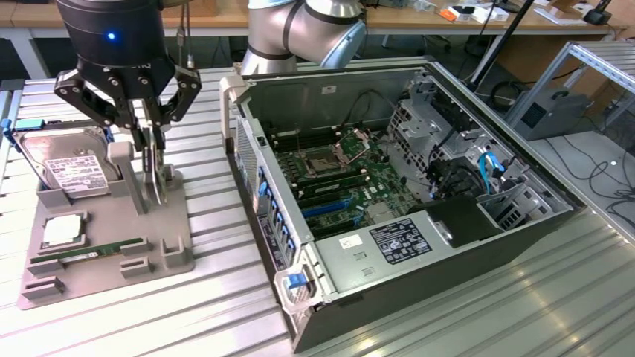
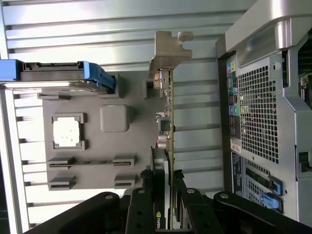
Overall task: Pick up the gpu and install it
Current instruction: 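Pick up the gpu and move the gpu toward the slot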
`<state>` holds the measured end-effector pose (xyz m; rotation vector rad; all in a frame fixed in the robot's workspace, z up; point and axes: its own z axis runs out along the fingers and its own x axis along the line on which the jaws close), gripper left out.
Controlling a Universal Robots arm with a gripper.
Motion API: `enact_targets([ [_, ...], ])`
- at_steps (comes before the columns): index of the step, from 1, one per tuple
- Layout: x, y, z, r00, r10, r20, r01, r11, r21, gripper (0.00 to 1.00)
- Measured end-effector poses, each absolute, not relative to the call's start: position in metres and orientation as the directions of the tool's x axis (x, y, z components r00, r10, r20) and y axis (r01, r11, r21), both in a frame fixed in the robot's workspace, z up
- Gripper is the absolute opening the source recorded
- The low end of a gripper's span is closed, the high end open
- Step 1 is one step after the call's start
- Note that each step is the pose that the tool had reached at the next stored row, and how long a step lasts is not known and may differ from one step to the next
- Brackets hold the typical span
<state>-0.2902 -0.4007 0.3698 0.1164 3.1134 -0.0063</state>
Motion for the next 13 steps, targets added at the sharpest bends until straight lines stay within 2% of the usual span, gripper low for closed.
enact_targets([
  [13,-0.2902,-0.4007,0.3772,-0.997,0.075,-0.026,0.075,0.997,-0.003,0.27],
])
